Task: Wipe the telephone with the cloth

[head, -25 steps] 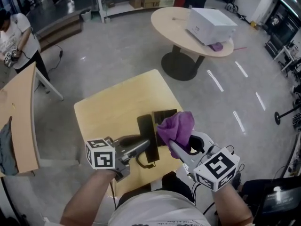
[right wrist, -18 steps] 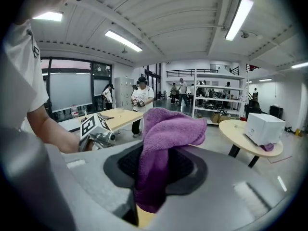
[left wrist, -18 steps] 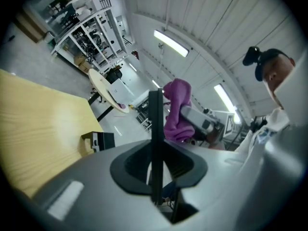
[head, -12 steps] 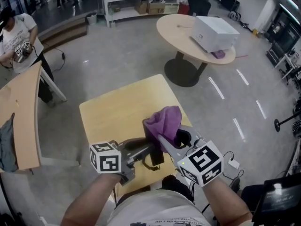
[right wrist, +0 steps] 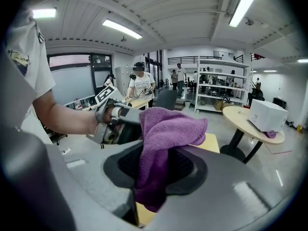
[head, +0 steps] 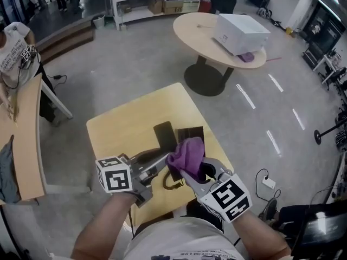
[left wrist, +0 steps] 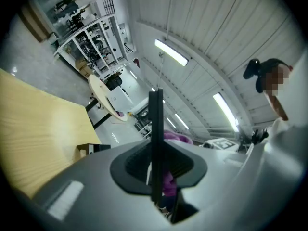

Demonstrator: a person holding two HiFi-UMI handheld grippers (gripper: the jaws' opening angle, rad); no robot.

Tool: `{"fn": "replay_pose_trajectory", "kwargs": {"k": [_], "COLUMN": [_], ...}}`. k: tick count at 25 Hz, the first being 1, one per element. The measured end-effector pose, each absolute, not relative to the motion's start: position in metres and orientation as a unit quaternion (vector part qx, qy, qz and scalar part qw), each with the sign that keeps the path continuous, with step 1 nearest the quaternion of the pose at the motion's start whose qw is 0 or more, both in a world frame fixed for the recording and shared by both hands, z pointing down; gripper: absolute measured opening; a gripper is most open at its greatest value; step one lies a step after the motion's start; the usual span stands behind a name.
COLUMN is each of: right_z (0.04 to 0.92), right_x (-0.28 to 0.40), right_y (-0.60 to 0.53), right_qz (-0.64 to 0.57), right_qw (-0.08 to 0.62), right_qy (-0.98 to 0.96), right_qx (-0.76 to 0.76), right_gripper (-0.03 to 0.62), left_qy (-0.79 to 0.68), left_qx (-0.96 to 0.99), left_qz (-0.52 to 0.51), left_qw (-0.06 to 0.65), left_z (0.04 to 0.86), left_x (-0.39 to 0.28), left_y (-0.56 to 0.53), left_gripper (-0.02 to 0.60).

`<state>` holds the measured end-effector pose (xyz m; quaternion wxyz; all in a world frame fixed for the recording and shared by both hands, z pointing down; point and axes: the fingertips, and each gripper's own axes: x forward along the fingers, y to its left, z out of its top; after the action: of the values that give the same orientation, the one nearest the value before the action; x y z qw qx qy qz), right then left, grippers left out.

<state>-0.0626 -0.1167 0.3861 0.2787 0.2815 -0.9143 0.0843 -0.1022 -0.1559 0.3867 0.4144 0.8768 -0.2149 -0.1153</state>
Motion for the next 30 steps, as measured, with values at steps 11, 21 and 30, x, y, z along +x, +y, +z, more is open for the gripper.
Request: {"fn": "replay_pose_trajectory", "kwargs": {"k": [11,21,30], "right_z": [0.393,0.313,0.347], "right_x": [-0.046,-0.08,-0.089], "right_y": [-0.098,-0.154,-0.128], "right_qz": [0.09,0.029,0.064], "right_qw": [0.298,0.225,0.252], "right_qy": [-0.91,-0.925,-0.926], "right_qx": [0.274,0.306,0.275], "right_gripper": [0.114,0.114,0.114], "left_qy": [-0.232,-0.205,-0.219], "left_qx": [0.874,0.884,0.871], "left_qz": [-0.126,-0.104,-0.152], "left_qw": [0.408,0.407,0.412], "left_z": [0.383,0.396,0.376], "left_x": [-0.114,-0.088,-0.109], "left_y": [-0.168,-0.148,-0.161], "left_gripper": [0.086,0.086,0.086]}}
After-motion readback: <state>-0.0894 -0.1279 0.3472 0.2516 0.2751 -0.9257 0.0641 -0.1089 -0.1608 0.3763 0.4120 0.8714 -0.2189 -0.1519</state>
